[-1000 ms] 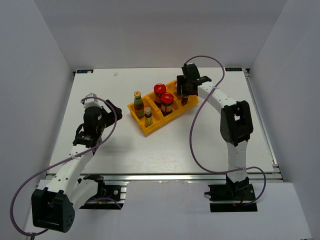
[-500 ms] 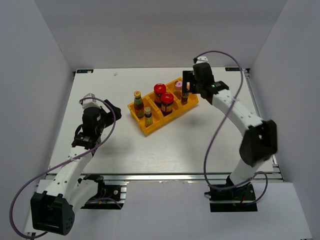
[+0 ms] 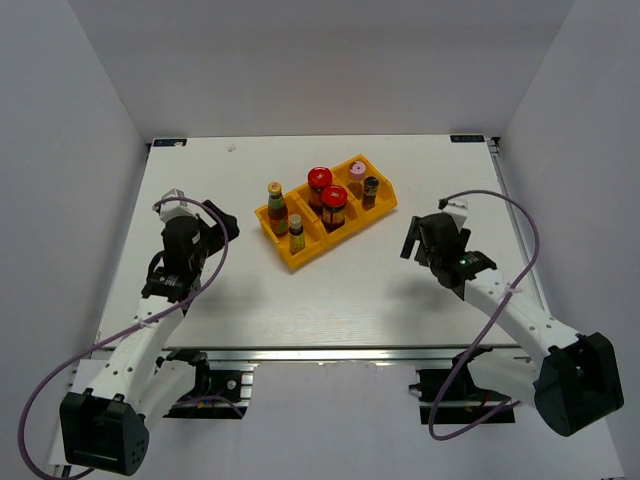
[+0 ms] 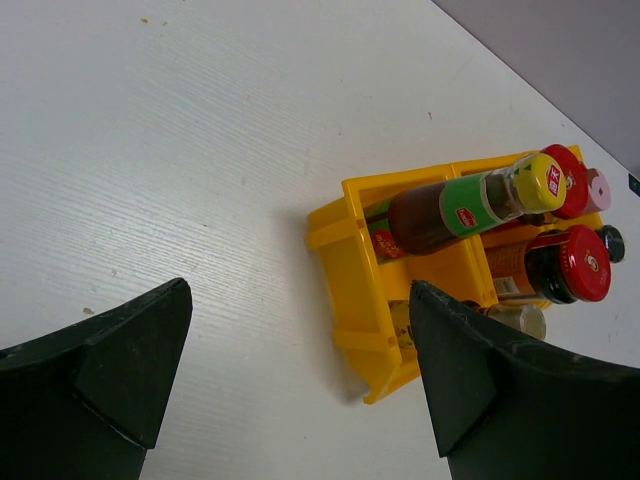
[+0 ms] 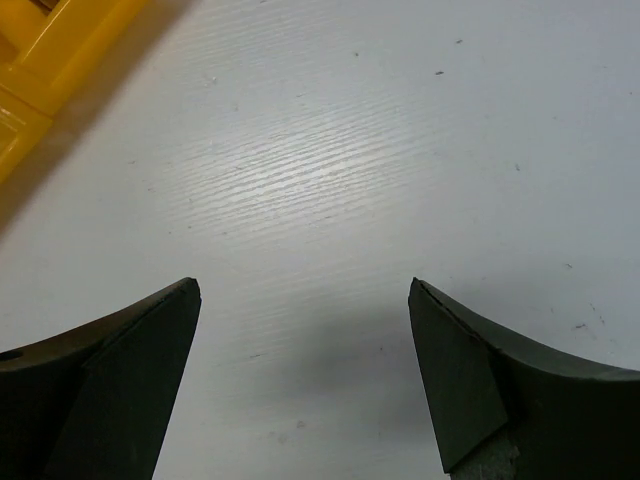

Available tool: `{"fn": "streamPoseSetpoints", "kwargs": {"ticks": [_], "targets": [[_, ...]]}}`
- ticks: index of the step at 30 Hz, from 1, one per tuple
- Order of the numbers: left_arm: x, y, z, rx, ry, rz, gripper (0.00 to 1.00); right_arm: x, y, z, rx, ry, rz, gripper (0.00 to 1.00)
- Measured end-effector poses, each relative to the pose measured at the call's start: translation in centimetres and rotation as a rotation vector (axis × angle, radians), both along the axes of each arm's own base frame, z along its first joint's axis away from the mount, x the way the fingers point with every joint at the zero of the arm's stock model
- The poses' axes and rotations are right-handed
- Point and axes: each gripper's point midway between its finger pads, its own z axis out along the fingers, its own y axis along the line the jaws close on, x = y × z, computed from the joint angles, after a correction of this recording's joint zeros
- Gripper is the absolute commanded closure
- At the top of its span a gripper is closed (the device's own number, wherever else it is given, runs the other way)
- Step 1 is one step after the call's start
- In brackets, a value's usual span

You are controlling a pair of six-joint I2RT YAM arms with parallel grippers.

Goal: Organize the condiment bottles

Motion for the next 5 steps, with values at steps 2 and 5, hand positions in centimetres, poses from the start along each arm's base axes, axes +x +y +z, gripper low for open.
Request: {"fn": "streamPoseSetpoints", "kwargs": {"ticks": [2,5], "targets": [[0.0,0.0,0.0,0.000,0.000,0.000,0.02,-0.5,-0.6,-0.4,0.000,0.004,-0.028,0.10],[0.0,0.0,-0.3,0.001,0.005,0.000,0.02,-0.2,-0.8,0.7,0.021,-0.043,-0.061,0.10]]}}
